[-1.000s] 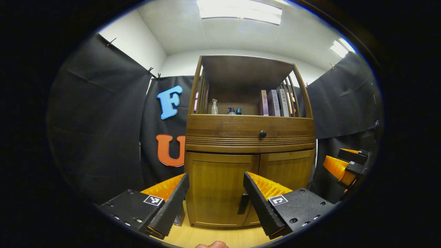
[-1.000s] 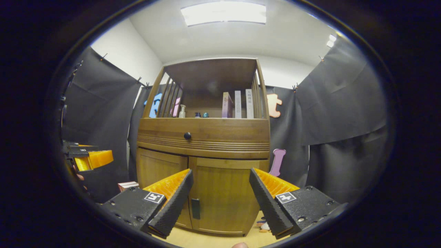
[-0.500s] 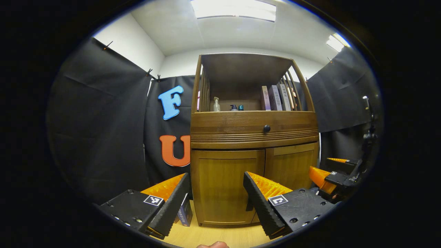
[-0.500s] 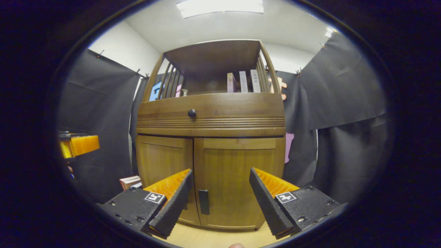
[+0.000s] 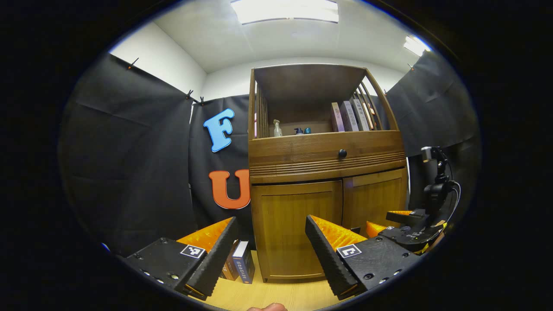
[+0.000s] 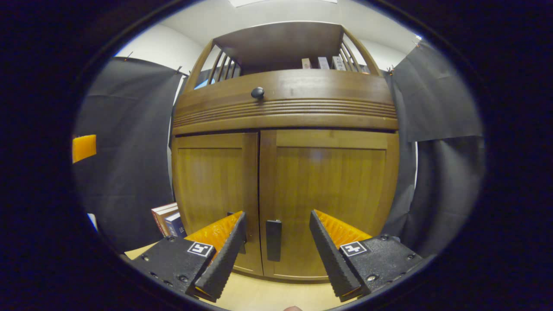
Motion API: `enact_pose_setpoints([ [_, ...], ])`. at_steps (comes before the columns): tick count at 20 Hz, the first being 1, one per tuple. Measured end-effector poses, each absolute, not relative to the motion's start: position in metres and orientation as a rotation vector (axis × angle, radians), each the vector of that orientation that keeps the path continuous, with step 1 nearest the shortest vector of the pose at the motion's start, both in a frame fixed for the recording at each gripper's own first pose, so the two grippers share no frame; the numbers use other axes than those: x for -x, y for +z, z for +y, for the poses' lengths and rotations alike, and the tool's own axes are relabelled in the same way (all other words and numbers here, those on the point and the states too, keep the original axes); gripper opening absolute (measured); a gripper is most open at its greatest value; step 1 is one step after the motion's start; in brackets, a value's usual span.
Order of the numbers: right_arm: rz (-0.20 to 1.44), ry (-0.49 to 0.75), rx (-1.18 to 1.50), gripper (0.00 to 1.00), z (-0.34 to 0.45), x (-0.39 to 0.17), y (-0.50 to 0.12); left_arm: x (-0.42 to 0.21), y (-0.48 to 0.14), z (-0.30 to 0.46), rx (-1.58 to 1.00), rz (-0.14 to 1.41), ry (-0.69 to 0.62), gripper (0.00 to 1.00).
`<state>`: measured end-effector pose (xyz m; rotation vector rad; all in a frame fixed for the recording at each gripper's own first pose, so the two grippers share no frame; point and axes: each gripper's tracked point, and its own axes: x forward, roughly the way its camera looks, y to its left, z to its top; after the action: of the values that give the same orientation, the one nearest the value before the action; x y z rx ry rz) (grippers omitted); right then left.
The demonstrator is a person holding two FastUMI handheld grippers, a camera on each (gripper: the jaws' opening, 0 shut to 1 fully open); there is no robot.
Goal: Open the right door of the double-door shoe cabinet with the right hand, and open the left door with the left hand.
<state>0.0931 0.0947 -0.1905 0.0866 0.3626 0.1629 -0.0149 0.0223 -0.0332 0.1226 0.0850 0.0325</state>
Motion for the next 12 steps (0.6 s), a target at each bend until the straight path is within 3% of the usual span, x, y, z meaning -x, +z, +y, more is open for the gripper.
enact_pose_setpoints([
  [2,0.395,0.164,-0.090,0.89,0.100,-0.100,-0.206,0.015,-0.033,0.027,-0.132,0.086,0.041,0.95],
  [3,0.410,0.167,-0.096,0.88,0.102,-0.101,-0.213,0.016,-0.032,0.029,-0.132,0.083,0.044,1.00],
  [4,0.425,0.168,-0.102,0.86,0.103,-0.104,-0.218,0.015,-0.031,0.030,-0.131,0.079,0.046,0.96],
  [12,0.514,0.166,-0.121,0.75,0.117,-0.131,-0.259,0.010,-0.034,0.041,-0.126,0.084,0.062,0.96],
])
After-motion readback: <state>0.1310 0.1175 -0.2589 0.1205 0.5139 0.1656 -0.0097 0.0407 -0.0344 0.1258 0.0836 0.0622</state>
